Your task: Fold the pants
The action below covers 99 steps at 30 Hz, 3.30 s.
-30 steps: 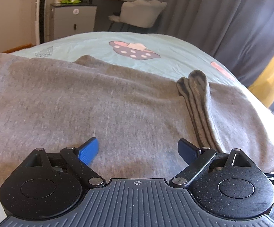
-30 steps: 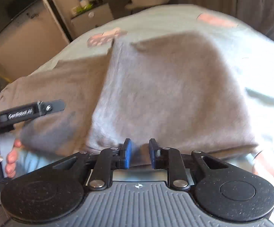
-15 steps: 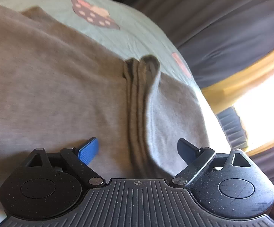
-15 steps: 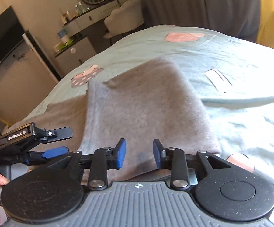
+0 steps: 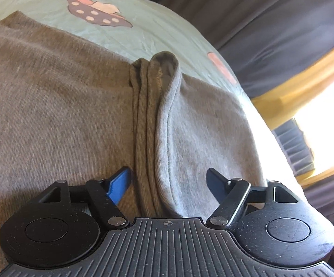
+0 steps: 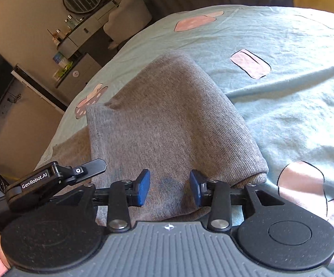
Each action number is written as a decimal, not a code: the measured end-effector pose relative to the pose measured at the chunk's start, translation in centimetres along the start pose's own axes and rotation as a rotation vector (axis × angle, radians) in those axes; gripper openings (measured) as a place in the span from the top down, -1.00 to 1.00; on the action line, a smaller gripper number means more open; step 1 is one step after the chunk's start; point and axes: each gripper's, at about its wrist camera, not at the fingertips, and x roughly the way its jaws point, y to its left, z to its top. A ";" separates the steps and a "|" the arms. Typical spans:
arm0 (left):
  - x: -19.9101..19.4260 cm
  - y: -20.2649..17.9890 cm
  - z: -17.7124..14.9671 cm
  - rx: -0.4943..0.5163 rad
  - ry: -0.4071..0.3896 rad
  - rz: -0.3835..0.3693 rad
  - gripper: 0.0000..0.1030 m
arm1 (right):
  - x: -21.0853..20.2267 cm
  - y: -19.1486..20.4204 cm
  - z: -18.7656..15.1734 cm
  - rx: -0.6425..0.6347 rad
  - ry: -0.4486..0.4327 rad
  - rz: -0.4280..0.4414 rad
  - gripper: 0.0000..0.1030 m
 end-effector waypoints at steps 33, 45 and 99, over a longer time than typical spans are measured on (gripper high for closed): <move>0.5 5.6 0.4 -0.230 0.037 -0.184 0.51 | 0.3 -0.4 0.1 0.023 -0.006 0.040 0.03; -4.9 5.3 2.2 -0.088 -0.049 -0.115 0.67 | -1.5 2.1 -0.3 -0.116 -0.065 -0.018 -0.01; -9.1 4.6 -0.2 0.098 -0.095 0.133 0.61 | -3.3 7.1 -1.1 -0.296 -0.121 -0.111 0.38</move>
